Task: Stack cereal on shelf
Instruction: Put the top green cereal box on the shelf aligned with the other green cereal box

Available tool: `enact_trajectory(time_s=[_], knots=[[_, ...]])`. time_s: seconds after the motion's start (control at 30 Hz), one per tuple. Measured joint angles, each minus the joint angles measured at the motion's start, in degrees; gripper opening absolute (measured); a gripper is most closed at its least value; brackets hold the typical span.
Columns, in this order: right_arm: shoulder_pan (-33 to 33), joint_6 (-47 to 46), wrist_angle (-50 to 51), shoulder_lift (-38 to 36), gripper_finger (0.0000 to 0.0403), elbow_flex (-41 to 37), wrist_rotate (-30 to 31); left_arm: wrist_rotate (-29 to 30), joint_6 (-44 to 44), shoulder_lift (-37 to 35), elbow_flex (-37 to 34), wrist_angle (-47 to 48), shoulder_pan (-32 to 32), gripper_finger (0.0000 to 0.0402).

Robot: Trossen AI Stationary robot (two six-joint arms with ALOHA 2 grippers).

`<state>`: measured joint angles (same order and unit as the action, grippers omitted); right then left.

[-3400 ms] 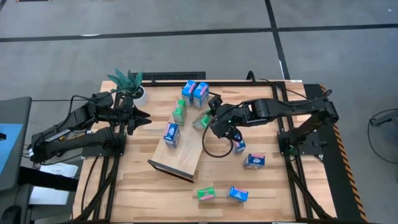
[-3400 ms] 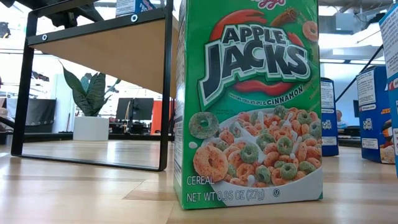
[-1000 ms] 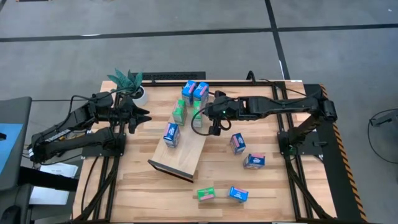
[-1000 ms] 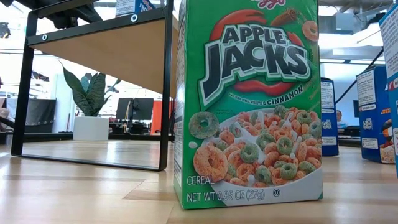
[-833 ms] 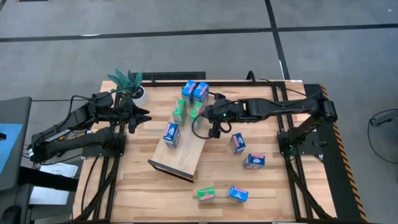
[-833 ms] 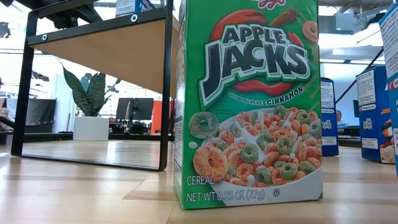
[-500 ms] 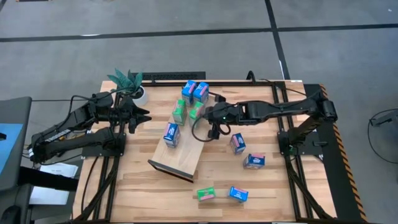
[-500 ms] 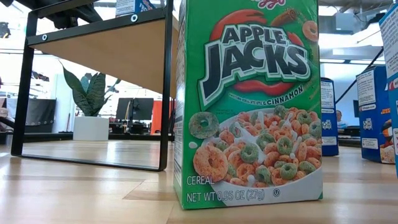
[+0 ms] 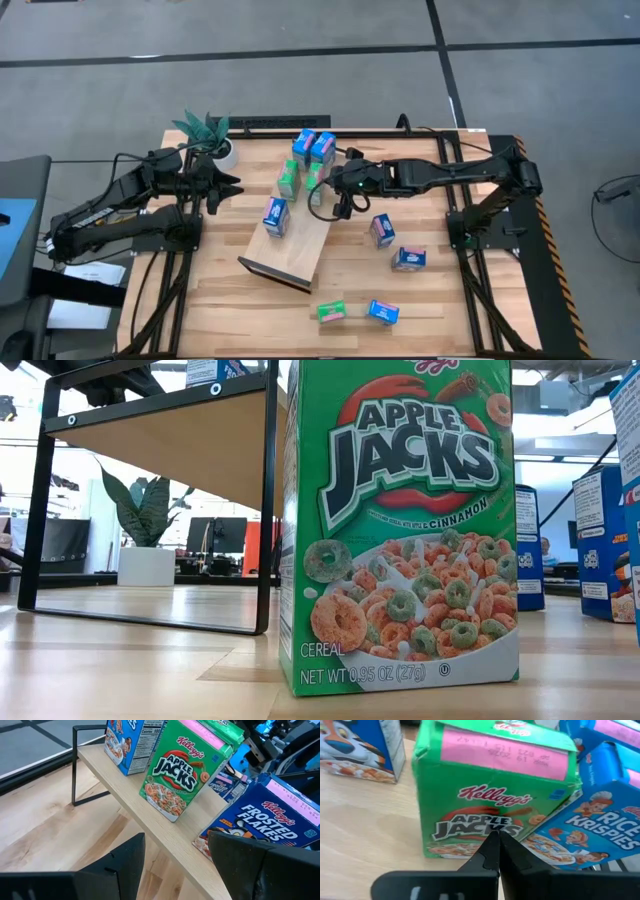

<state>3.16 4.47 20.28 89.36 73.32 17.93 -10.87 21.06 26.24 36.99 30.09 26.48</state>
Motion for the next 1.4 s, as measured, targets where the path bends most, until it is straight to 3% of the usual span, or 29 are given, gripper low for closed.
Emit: enact_trajectory(time_s=[0.6,1.4], knots=[[-3.63,-2.32,2.05,0.0,0.0018,0.0,0.04,1.29,0.22,0.02,0.0,-0.01,0.01,0.0206],[-3.43,-4.68,0.52,0.0,0.0019,0.0,0.11,2.49,-1.33,0.02,0.0,-0.02,0.0,0.0206]])
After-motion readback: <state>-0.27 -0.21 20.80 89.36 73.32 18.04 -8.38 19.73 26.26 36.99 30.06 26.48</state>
